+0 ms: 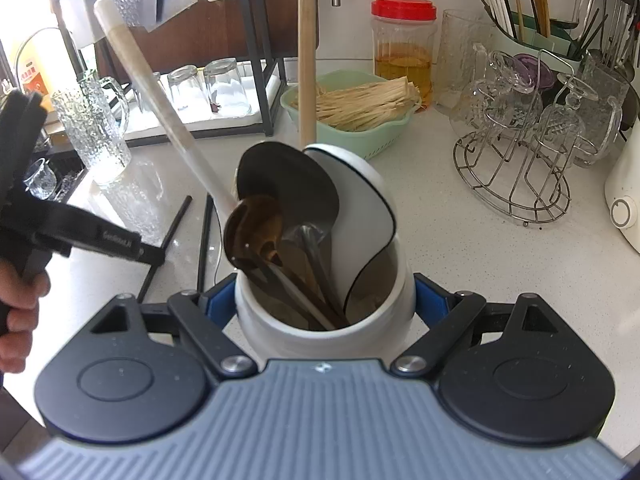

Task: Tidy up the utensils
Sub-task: 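Close the left tool on the black chopstick, then lift the black chopstick with the left tool and carry it to the pot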

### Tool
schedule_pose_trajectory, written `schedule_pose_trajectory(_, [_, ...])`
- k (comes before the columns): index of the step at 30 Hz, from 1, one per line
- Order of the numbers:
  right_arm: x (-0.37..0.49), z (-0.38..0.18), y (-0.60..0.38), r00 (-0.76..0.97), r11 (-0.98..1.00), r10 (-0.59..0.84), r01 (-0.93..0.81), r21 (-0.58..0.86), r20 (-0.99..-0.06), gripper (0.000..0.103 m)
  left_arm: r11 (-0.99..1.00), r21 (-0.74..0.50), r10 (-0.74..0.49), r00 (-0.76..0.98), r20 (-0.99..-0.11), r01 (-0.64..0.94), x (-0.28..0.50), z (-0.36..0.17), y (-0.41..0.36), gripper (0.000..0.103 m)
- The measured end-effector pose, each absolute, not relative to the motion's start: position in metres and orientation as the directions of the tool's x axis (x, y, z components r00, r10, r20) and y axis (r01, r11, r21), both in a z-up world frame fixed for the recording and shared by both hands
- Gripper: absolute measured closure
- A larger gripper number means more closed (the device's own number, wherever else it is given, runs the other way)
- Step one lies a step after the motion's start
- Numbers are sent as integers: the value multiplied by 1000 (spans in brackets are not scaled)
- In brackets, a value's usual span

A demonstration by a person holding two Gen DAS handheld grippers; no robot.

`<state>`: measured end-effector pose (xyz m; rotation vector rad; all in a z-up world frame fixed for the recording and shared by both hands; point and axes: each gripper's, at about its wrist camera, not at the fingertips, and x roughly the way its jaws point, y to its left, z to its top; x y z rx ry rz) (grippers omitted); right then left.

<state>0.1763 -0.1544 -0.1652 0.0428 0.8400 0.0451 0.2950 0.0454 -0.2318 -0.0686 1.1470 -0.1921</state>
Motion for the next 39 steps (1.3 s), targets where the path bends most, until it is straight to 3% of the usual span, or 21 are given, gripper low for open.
schedule_pose_trajectory(13, [177, -165, -154, 666, 998, 54, -20, 55, -744, 12, 976, -166, -208, 363, -909, 142, 281, -230, 45, 96])
schedule_pose_trajectory(15, [177, -165, -154, 666, 998, 54, -20, 55, -744, 12, 978, -156, -197, 372, -907, 139, 286, -229, 44, 88])
schedule_pose_trajectory(19, [177, -165, -153, 665, 999, 48, -13, 53, -746, 12, 977, -145, -196, 393, -898, 157, 297, -228, 40, 86])
schedule_pose_trajectory(31, [177, -165, -152, 662, 999, 40, -7, 48, -749, 12, 970, -55, -153, 417, -896, 239, 314, -229, 22, 86])
schedule_pose_trajectory(34, [177, -165, -152, 661, 999, 38, -6, 45, -749, 12, 967, -27, -135, 420, -898, 254, 315, -231, 20, 90])
schedule_pose_trajectory(35, [177, -165, -152, 661, 999, 38, -7, 45, -749, 12, 965, -8, -123, 426, -896, 261, 314, -231, 18, 96])
schedule_pose_trajectory(39, [178, -165, -152, 659, 999, 38, -12, 40, -751, 12, 961, 46, -88, 461, -883, 273, 312, -232, 13, 98])
